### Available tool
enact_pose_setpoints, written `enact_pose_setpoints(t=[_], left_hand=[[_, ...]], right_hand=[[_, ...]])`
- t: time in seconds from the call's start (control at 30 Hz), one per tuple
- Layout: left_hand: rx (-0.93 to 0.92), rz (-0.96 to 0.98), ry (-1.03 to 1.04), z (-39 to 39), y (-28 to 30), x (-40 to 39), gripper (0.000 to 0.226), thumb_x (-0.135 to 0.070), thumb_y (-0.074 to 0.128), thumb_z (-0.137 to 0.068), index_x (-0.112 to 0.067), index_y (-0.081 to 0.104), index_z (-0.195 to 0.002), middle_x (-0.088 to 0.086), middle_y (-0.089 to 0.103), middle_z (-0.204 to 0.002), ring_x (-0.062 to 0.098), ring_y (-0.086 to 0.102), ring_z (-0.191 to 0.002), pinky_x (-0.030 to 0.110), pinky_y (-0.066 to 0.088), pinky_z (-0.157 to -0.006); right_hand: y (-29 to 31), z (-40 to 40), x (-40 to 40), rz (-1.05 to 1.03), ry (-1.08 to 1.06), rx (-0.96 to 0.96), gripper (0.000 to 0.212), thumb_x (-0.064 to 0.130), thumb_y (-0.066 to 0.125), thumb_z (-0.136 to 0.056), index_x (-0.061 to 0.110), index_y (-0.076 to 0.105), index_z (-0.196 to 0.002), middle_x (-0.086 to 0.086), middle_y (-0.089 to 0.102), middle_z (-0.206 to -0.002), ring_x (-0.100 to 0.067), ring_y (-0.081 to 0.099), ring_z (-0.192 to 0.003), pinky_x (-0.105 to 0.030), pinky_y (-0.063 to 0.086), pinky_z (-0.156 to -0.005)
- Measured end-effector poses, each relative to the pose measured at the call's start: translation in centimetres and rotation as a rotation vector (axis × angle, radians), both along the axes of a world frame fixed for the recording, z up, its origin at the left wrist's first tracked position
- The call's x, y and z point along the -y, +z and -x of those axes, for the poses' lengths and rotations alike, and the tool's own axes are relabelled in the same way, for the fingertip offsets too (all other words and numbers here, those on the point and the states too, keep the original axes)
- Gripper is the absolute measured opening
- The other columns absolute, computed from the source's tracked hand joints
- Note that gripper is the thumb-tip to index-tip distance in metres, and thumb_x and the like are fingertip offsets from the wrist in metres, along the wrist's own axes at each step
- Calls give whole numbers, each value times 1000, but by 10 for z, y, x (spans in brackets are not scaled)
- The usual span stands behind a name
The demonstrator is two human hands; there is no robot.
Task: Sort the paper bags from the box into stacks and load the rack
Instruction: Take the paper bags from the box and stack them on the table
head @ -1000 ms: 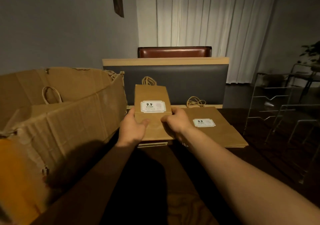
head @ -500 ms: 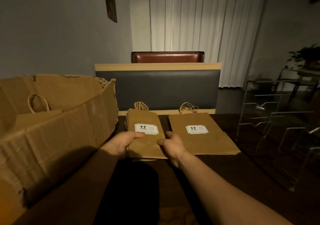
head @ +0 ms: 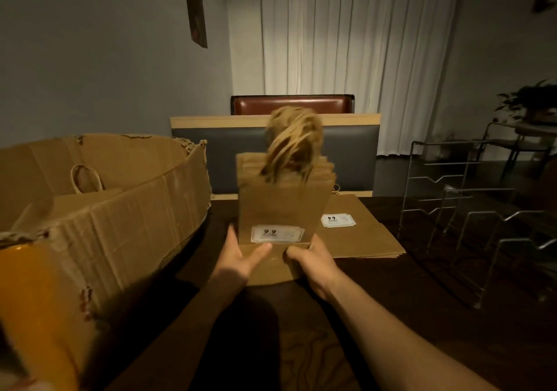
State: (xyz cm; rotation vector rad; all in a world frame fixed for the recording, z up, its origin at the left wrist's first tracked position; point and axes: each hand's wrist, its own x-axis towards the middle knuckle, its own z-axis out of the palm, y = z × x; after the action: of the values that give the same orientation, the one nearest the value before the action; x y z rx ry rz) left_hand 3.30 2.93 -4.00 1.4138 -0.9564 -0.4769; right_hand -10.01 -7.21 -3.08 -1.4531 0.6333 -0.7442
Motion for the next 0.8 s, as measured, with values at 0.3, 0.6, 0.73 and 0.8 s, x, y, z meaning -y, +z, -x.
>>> enact_pose_setpoints(t=[0.3,0.6,0.73,0.8], left_hand=[[-45,46,-93,-18,-9,-2,69,-7,76,-80,-16,40,-138,6,67,-123,17,66,-112,29,56,-88],[-169,-165,152,-51,8,35,48,6,71,-80,-20,51,-116,3,68,-107,16,66,-95,37,53,-87],[64,-492,304,-60,0,44,55,-4,63,-83,-22,49,-133,4,63,-126,26,59,-114,36,45,-103],[246,-592,342,-60,1,46,59,-11,62,-83,-23,45,-139,2,58,-134,27,52,-125,35,41,-108]], right_hand=[[-5,-14,-9,-21,0,-30,55,-10,55,-73,18,58,-119,2,73,-107,-14,65,-103,-20,49,-75],[16,-62,25,-129,-36,-256,31,3,62,-75,8,58,-105,-6,62,-77,-17,58,-60,-21,45,-50],[6,-83,24,154,-112,-700,60,38,74,-72,14,56,-124,-5,59,-123,-25,57,-112,-35,50,-95],[10,-83,15,280,-179,-799,69,36,74,-79,14,42,-137,-11,38,-140,-31,38,-132,-37,36,-108]])
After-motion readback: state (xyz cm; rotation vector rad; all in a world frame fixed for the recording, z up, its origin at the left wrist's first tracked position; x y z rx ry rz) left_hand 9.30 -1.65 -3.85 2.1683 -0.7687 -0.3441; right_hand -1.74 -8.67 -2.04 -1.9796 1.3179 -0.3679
